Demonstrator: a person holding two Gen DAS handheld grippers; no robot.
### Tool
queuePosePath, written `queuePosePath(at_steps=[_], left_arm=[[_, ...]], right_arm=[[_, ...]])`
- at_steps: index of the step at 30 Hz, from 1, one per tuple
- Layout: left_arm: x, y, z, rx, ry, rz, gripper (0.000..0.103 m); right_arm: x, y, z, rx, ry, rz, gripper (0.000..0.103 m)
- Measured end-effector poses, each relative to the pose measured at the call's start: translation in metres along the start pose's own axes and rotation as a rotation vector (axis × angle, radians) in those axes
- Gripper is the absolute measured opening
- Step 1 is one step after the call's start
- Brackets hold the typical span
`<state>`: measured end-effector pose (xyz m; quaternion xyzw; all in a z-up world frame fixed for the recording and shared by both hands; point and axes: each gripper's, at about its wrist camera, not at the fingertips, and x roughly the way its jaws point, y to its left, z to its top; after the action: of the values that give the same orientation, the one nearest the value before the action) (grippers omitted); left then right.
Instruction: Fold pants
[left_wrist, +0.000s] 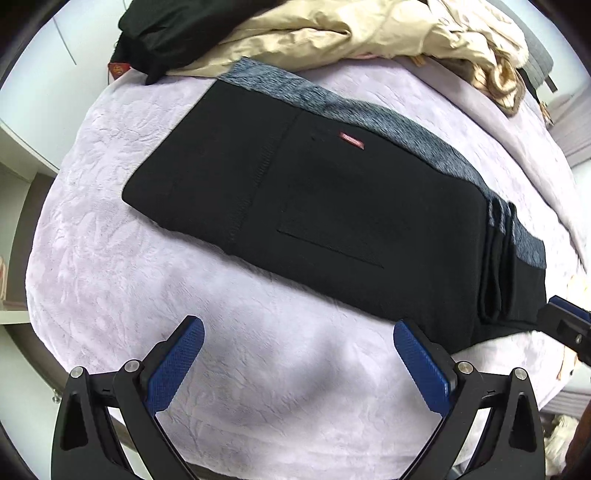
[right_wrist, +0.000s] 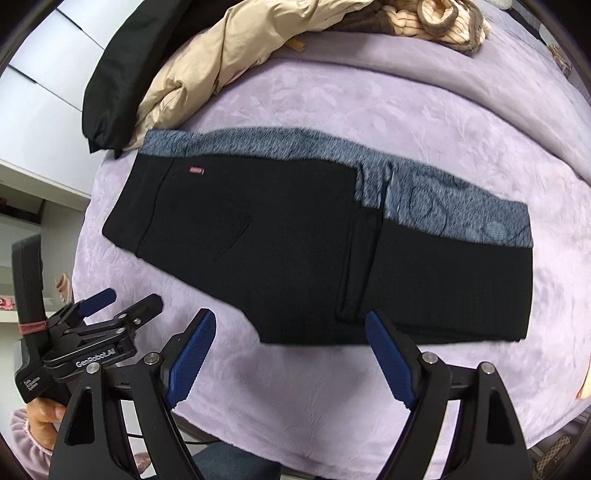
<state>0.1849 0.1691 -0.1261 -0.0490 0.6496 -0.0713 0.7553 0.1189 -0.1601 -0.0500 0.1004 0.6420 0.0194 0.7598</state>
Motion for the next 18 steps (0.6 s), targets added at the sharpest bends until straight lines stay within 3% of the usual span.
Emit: queuePosePath(at_steps=[6, 13, 14, 15, 17, 18], left_arm=[[0.002, 0.024, 0.018, -0.063, -0.028, -0.007, 0.103], [0.013, 0.024, 0.023, -0.101, -0.017, -0.016, 0.103], [0.015, 0.022, 0.021, -0.102, -0.013, -0.020, 0.103], [0.016, 0.020, 0.020, -0.105, -0.008, -0.028, 0.103], [0.014, 0.015, 0.017, -0.107, -0.009, -0.041, 0.103], [0.011, 0.013, 0.016, -0.104, -0.018, -0.049, 0.103]], right_arm=[[0.020, -0.035, 0.024, 0.063, 0.017, -0.047, 0.086], [0.062, -0.054, 0.059, 0.110, 0.026, -0.225, 0.084], [0.068, -0.056, 0.061, 0.116, 0.035, -0.262, 0.080], [0.075, -0.061, 0.061, 0.135, 0.042, -0.257, 0.064], [0.074, -0.063, 0.061, 0.171, 0.031, -0.218, 0.050], [0.069, -0.057, 0.061, 0.141, 0.019, -0.220, 0.039]])
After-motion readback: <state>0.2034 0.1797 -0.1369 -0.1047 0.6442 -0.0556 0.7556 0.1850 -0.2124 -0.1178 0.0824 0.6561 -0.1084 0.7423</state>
